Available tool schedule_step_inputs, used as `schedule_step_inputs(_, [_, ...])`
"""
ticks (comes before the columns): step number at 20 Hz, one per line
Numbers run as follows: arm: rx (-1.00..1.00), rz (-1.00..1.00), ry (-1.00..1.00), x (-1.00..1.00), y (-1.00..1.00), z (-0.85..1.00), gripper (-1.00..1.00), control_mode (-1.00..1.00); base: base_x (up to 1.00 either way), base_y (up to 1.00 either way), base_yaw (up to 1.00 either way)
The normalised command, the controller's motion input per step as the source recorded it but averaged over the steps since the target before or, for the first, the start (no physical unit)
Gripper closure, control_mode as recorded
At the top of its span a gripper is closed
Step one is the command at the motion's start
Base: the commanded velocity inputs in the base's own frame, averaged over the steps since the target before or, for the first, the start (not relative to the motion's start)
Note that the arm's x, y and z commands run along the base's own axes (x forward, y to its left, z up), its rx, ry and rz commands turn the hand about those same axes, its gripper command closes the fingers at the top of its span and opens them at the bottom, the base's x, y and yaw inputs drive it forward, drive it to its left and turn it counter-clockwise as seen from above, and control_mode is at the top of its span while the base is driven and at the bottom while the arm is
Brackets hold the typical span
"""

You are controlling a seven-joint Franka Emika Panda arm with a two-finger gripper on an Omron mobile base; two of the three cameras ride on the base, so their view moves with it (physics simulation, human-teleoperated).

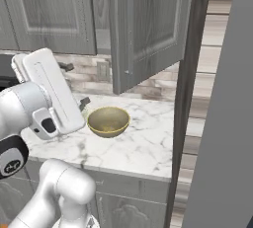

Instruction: Open the cabinet. Pick the bowls from the counter and place them in the cabinet. Then close the cabinet.

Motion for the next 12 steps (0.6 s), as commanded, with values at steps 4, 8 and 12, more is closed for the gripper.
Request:
schedule_step_inputs(4, [0.09,0.05,0.1,0.48,0.54,-0.01,-1.0,-1.0,0.0,0.0,0.0])
schedule_step_inputs(8, [0.24,-0.04,0.01,0.44,0.2,-0.03,-1.0,-1.0,0.0,0.0,0.0])
schedule_step_inputs(12, [0.23,-0.21,0.0,0.49,-0.01,-0.02,-1.0,-1.0,0.0,0.0,0.0])
